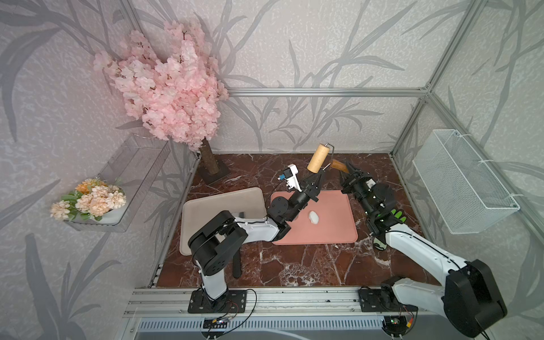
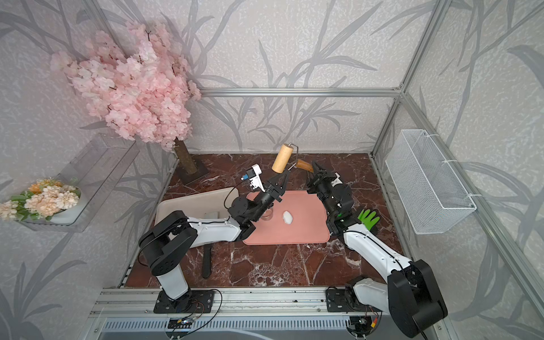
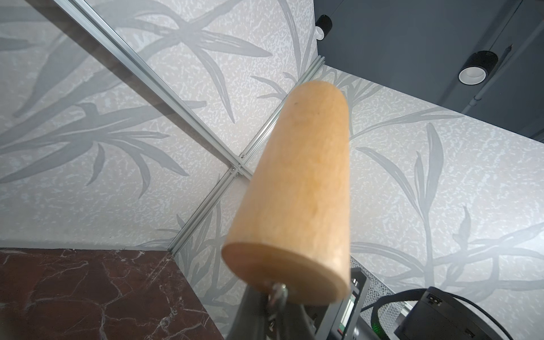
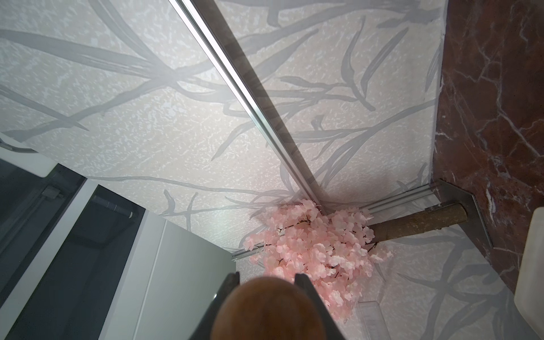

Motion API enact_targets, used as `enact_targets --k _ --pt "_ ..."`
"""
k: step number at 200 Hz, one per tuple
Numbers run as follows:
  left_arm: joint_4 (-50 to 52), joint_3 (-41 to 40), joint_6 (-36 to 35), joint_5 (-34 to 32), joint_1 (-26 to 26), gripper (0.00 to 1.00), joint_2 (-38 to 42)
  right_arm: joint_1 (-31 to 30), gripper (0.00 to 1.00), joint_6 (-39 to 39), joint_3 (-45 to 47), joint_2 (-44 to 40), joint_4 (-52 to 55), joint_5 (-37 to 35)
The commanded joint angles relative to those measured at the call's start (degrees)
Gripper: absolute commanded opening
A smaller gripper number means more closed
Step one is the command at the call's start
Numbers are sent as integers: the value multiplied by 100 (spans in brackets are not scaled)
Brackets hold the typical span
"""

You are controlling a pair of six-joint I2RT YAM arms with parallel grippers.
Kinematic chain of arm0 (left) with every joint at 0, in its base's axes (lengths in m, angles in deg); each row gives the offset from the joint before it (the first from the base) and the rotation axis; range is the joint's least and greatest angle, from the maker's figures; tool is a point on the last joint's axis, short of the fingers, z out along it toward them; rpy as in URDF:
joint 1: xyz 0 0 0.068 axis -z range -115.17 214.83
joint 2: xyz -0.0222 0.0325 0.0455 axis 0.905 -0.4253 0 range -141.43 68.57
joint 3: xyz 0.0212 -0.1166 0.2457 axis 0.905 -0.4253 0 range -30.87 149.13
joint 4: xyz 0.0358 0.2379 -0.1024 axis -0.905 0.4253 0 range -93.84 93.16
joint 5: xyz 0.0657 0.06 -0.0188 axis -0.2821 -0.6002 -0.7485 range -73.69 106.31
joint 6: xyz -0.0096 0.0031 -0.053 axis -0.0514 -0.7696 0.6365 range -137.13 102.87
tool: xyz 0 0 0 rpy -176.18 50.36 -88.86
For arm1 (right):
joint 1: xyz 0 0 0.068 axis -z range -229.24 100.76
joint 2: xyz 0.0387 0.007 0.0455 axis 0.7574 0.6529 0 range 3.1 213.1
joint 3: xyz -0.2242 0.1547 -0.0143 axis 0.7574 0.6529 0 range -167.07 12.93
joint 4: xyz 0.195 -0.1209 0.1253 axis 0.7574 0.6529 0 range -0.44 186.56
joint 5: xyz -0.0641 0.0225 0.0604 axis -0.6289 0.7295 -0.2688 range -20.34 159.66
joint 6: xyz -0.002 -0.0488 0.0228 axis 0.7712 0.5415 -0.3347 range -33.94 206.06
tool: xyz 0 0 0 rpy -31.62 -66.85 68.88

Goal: Roll out the dumpling wrappers from the dough
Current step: Pick up the rolling pin from the work surface.

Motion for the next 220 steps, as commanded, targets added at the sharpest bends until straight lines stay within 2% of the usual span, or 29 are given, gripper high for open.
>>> enact_targets --k 1,39,59,81,116,193,220 --pt "-4 27 -200 -58 -53 0 180 -42 0 -337 32 19 -486 -36" --pt "453 -26 -417 99 -61 0 393 -39 3 -404 220 -4 -582 -154" --pt "746 -65 -596 199 -55 0 521 -43 15 -411 338 -57 -592 -247" --pt "765 -208 -670 120 -53 0 599 -34 35 -378 420 -119 -616 -344" --pt "860 -264 -731 57 -51 0 653 0 55 -314 523 -258 -584 -440" --pt "1368 -374 -705 -482 -62 0 782 58 68 21 1215 -1101 168 -363" --pt "1550 -426 -762 -759 -79 0 889 61 69 229 1453 -1501 622 -258"
